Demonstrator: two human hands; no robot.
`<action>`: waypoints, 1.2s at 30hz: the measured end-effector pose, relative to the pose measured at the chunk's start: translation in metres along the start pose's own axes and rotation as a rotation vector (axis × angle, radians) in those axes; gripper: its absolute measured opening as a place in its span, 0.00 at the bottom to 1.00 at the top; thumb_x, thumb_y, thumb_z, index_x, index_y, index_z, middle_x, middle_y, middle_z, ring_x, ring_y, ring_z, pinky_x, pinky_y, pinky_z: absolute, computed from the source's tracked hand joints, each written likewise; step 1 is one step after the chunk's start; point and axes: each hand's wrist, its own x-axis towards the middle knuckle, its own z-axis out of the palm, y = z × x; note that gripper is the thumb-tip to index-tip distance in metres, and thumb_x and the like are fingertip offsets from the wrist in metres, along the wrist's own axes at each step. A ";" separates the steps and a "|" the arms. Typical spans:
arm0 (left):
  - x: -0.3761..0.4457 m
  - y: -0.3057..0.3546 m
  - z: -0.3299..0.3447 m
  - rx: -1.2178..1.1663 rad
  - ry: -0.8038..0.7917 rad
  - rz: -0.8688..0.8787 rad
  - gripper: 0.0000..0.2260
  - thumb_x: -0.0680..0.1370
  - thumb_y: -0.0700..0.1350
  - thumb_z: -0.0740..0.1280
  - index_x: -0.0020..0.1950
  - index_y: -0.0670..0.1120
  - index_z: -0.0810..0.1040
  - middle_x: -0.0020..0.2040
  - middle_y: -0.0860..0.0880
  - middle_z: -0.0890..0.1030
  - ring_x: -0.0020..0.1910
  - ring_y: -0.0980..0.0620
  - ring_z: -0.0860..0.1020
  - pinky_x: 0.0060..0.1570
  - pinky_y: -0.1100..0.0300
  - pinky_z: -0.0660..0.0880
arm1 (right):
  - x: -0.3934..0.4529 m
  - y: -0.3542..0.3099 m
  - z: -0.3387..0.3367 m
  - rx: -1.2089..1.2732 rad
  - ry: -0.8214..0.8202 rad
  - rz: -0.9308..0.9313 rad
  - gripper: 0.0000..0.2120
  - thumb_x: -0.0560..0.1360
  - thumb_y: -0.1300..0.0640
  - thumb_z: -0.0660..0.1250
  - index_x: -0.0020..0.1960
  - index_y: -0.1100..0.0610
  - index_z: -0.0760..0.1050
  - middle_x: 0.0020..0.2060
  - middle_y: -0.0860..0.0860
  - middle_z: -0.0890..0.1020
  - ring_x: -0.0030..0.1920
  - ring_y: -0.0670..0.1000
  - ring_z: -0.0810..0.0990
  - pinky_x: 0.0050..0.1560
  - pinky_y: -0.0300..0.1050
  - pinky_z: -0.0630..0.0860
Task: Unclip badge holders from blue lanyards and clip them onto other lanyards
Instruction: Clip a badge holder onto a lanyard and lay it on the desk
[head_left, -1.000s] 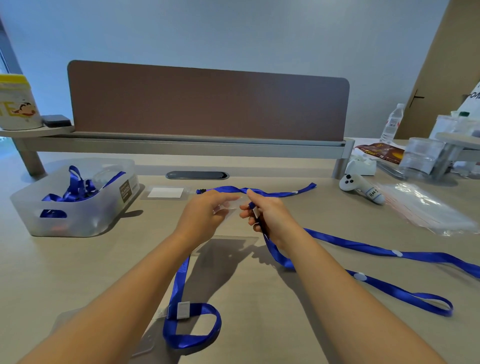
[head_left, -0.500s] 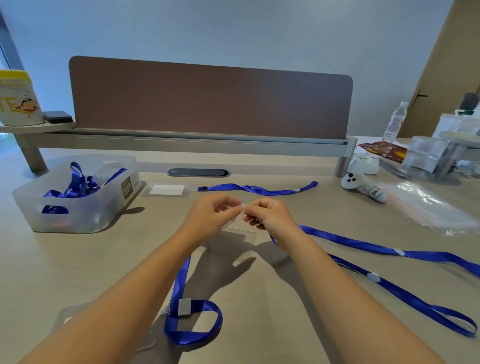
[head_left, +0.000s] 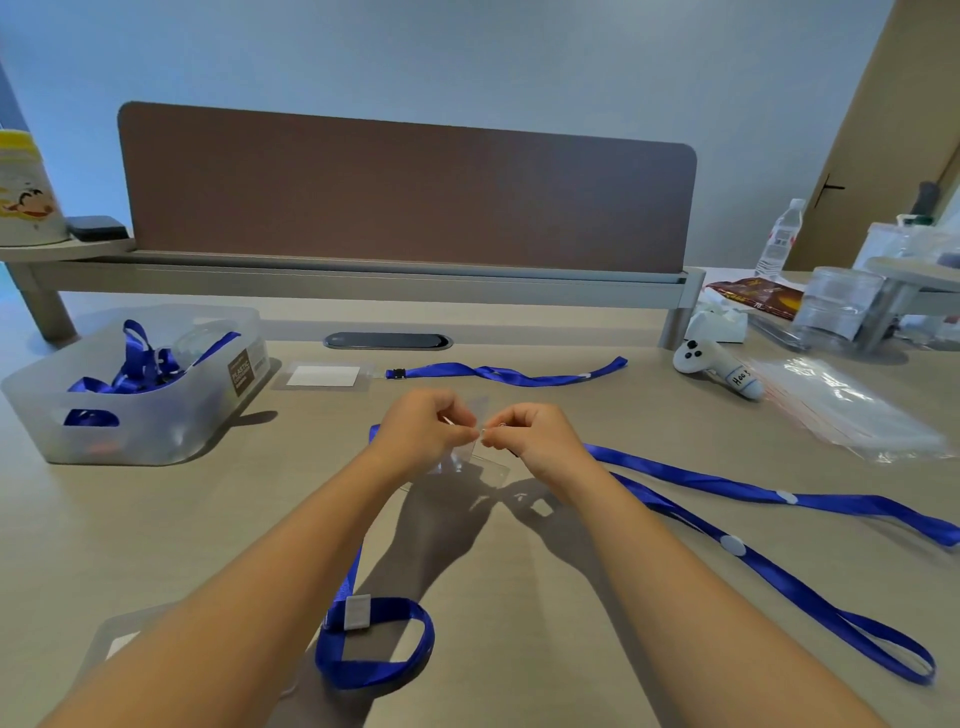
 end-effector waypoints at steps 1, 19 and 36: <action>0.000 0.000 0.001 -0.022 -0.006 -0.022 0.02 0.71 0.39 0.69 0.39 0.44 0.77 0.37 0.50 0.77 0.41 0.49 0.76 0.47 0.53 0.75 | 0.000 0.001 0.000 -0.001 -0.002 0.016 0.11 0.73 0.65 0.65 0.35 0.54 0.74 0.34 0.49 0.76 0.37 0.44 0.73 0.42 0.38 0.71; 0.003 -0.002 0.017 -0.013 -0.042 -0.023 0.11 0.71 0.39 0.68 0.34 0.51 0.71 0.35 0.51 0.75 0.41 0.50 0.75 0.46 0.56 0.75 | -0.002 0.010 -0.003 -0.027 -0.009 0.093 0.10 0.76 0.65 0.60 0.55 0.66 0.76 0.35 0.49 0.76 0.45 0.49 0.75 0.55 0.46 0.73; -0.013 -0.006 0.005 0.276 -0.053 0.162 0.28 0.67 0.49 0.73 0.63 0.48 0.67 0.64 0.48 0.70 0.64 0.50 0.66 0.63 0.55 0.64 | 0.008 -0.001 -0.014 0.221 -0.013 0.049 0.10 0.77 0.61 0.60 0.39 0.55 0.75 0.32 0.50 0.75 0.30 0.46 0.70 0.33 0.37 0.68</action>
